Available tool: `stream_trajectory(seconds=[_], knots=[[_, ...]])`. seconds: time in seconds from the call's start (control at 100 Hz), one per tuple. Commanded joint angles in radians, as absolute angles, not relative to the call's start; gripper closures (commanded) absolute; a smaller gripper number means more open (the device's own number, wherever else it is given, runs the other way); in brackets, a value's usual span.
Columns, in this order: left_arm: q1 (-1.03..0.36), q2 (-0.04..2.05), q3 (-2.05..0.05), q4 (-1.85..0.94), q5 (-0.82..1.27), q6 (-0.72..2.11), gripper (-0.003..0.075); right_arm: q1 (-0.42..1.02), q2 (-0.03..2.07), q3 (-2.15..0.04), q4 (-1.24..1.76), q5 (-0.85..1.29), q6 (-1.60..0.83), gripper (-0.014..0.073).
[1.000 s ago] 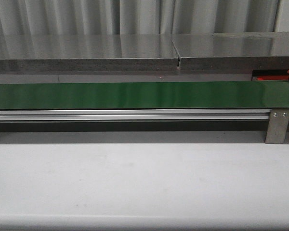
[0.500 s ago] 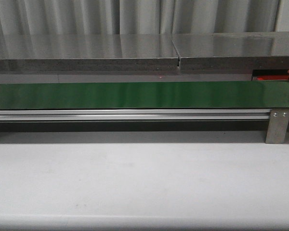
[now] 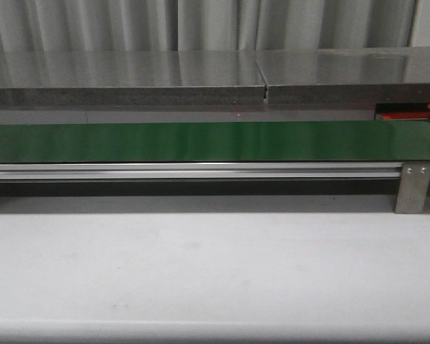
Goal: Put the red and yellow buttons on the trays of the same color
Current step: 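Move the left gripper over a yellow button on the table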
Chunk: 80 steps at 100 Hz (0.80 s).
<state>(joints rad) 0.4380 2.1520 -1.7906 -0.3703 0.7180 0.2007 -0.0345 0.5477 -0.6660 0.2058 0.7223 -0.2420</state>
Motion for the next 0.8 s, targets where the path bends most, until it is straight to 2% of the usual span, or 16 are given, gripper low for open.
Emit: stream_trajectory(seconds=[0.0,0.64,0.79], knots=[[0.440,2.116,-1.855,-0.421,0.694,0.215,0.0068,-0.036,0.550,-0.690,0.208,0.643,-0.243,0.0660],[0.399,2.255,-2.014,-0.451,0.689,0.245,0.0069,-0.036,0.550,-0.690,0.208,0.644,-0.243,0.0660],[0.399,2.267,-2.024,-0.462,0.667,0.245,0.0108,-0.036,0.550,-0.690,0.208,0.644,-0.243,0.0660]])
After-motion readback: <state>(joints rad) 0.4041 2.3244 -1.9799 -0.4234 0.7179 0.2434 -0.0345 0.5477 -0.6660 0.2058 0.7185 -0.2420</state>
